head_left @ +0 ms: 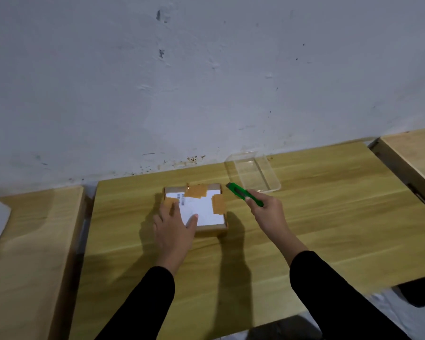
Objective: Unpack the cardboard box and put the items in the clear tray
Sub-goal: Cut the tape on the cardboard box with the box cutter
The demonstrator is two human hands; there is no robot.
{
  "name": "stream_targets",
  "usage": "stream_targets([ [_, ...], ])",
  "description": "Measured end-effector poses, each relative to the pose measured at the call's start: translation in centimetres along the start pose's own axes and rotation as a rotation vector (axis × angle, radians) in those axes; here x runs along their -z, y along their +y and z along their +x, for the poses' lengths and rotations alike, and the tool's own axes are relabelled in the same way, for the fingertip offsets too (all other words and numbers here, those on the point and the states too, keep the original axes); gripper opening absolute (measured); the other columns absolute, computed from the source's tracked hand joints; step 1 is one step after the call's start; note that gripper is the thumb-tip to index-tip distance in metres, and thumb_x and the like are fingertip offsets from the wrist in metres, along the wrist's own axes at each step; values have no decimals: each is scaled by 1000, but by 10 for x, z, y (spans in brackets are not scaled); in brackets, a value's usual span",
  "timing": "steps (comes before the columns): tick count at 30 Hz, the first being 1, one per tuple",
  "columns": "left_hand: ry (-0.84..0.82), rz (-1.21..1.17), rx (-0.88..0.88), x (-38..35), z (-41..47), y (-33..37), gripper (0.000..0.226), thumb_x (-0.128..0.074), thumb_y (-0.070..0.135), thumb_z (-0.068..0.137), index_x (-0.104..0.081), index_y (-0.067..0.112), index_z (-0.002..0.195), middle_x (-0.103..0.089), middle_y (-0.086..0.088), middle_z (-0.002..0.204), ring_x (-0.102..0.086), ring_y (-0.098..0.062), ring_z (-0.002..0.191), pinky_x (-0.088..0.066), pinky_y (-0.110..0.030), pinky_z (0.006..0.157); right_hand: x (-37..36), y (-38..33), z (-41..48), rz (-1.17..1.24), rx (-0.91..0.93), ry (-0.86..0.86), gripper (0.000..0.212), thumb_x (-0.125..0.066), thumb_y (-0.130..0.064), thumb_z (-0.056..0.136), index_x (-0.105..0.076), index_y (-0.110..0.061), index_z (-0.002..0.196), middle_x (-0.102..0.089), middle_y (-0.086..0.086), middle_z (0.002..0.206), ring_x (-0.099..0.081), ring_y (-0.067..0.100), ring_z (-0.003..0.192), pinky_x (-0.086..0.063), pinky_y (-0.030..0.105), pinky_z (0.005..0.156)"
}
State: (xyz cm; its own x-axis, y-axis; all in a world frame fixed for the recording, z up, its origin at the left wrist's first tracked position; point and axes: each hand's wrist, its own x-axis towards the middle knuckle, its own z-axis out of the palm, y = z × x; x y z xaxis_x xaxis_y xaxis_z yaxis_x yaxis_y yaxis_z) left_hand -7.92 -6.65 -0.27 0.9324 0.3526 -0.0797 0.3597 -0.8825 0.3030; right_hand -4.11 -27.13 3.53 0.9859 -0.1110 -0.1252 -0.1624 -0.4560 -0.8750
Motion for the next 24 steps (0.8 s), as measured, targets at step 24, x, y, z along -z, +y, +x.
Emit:
stream_targets([
  [24,-278,-613,142,-1,-7,-19,93,-61,52,82,1,35,148,-19,-15,151,-28,-35,136,-34,-44,104,-24,-15,-17,-203,43,-49,30,-48,-14,94,-59,-10,121,-63,11,82,-52,17,59,-42,27,50],
])
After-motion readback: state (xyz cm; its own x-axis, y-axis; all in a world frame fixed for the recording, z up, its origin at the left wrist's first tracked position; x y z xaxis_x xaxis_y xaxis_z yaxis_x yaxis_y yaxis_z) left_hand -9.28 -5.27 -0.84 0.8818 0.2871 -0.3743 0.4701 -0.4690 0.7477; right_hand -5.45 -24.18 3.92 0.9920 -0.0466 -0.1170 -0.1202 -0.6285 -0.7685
